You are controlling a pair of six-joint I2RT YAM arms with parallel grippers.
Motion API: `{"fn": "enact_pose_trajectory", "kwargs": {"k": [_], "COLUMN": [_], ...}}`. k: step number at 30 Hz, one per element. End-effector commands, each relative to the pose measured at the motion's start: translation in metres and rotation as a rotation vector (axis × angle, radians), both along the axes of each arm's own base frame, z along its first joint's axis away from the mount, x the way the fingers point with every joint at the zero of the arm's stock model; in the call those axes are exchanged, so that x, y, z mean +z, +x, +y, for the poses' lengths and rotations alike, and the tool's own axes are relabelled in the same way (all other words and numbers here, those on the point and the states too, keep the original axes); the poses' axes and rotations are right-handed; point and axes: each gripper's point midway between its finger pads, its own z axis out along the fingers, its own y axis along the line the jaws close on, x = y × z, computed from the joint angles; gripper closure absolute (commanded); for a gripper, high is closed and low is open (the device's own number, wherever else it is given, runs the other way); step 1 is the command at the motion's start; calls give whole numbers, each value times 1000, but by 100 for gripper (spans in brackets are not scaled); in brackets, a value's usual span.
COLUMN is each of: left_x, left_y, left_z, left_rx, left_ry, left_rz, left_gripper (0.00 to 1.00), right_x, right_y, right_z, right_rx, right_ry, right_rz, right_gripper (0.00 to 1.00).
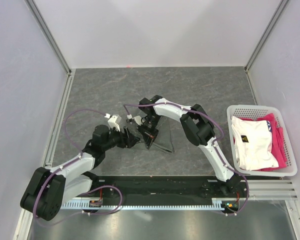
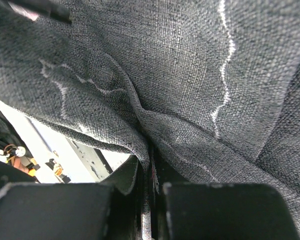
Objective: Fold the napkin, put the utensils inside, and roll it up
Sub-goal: Roll the napkin with the utensil
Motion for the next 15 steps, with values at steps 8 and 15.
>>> {"fn": "enact_pose_trajectory", "kwargs": {"k": [8, 15], "left_x": [4, -6], "left_y": [6, 5], "left_z": [-8, -6], "left_rx": [-2, 34], "left_ry": [135, 206], "left_rz": [-5, 70], "left_gripper": [25, 27], "right_x": [-11, -12], "right_y": [10, 15], "right_z": [-1, -2], "right_rx": [-16, -37], "right_ry": [13, 23], "right_rz": [40, 56], "right_gripper": [100, 100]}}
